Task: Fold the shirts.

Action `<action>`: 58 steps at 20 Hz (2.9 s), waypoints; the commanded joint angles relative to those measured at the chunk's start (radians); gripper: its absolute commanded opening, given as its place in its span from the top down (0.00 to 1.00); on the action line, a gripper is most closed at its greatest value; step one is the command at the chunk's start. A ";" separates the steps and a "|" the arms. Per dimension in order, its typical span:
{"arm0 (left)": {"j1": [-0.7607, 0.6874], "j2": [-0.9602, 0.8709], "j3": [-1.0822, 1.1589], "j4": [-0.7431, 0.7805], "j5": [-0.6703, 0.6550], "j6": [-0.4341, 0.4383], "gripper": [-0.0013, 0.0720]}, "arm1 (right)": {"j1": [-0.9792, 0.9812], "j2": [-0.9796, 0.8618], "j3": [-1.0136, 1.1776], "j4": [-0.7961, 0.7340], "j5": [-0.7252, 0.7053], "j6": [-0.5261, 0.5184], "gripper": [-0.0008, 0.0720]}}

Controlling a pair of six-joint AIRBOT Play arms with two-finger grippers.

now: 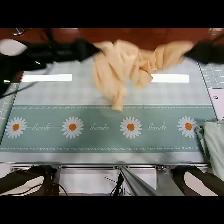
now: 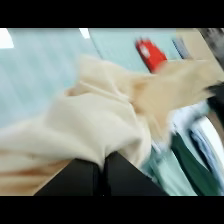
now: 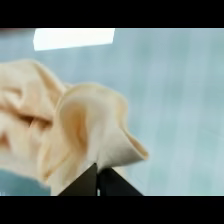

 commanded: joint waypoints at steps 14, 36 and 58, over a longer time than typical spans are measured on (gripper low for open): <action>0.127 0.674 0.208 0.583 -0.449 -0.381 0.95 | -0.005 0.470 0.449 -0.223 0.237 0.045 0.96; -0.193 -0.155 -0.306 0.288 0.129 -0.177 0.78 | -0.005 -0.336 -0.103 -0.015 -0.112 0.109 0.95; 0.477 0.021 -0.921 0.327 -0.339 0.009 0.03 | -0.428 0.247 -1.094 0.039 -0.024 -0.105 0.14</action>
